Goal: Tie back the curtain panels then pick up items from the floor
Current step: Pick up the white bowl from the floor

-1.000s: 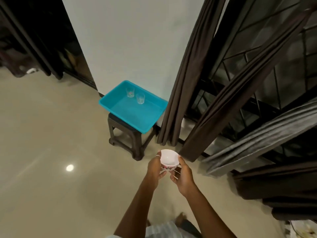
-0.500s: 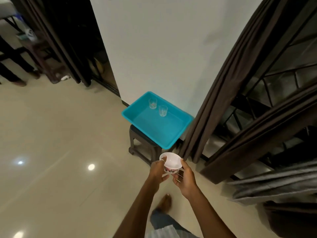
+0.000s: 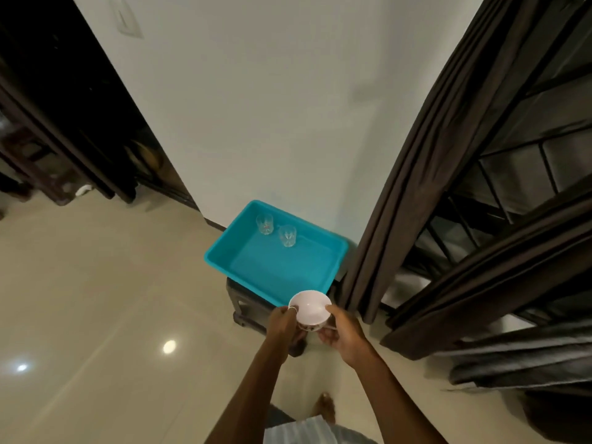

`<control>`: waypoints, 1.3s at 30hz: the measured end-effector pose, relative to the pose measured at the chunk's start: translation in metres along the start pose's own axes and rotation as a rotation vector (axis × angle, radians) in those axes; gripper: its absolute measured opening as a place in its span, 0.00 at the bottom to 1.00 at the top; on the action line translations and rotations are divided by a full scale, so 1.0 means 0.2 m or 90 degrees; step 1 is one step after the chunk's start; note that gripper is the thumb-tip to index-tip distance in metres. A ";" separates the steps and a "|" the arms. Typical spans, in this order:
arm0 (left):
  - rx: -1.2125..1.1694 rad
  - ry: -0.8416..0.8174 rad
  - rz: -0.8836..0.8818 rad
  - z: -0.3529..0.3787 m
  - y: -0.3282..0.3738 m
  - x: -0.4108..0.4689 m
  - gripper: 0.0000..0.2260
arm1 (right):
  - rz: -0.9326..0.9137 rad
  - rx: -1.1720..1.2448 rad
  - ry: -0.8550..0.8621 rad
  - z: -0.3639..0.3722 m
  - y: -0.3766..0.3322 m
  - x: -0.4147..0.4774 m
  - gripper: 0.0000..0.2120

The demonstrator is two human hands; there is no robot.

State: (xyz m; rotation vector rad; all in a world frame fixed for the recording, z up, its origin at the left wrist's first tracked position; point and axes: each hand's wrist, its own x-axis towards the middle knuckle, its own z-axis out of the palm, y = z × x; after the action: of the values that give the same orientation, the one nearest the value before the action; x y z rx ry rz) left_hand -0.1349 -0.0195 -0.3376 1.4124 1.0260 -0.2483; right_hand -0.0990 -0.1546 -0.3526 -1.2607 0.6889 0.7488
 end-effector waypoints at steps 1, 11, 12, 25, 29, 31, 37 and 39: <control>0.011 -0.004 -0.010 0.00 0.01 0.03 0.17 | 0.002 0.007 0.013 0.01 -0.01 0.01 0.14; 0.259 -0.006 0.032 0.04 0.17 0.34 0.11 | 0.010 -0.013 0.149 0.13 -0.12 0.19 0.17; 0.296 -0.017 0.048 0.03 0.21 0.38 0.12 | 0.011 -0.011 0.151 0.16 -0.14 0.21 0.17; 0.365 -0.157 0.114 -0.02 0.61 1.01 0.14 | -0.042 -0.182 0.351 0.68 -0.44 0.66 0.19; 0.349 -0.179 0.080 0.02 0.59 1.21 0.15 | -0.009 -0.207 0.375 0.72 -0.49 0.85 0.18; 0.338 -0.188 0.065 0.04 0.58 1.32 0.17 | -0.004 -0.206 0.373 0.72 -0.51 0.96 0.17; 0.379 -0.181 0.072 0.13 0.52 1.65 0.20 | -0.011 -0.216 0.365 0.69 -0.49 1.29 0.17; 0.389 -0.191 0.064 0.16 0.48 1.73 0.19 | -0.005 -0.220 0.362 0.67 -0.46 1.38 0.19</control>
State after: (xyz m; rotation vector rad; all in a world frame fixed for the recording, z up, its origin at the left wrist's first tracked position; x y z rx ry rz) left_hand 0.1451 0.1165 -0.5212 1.8949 0.6483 -0.7222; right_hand 0.1444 -0.0047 -0.4983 -1.8224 1.0398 0.5108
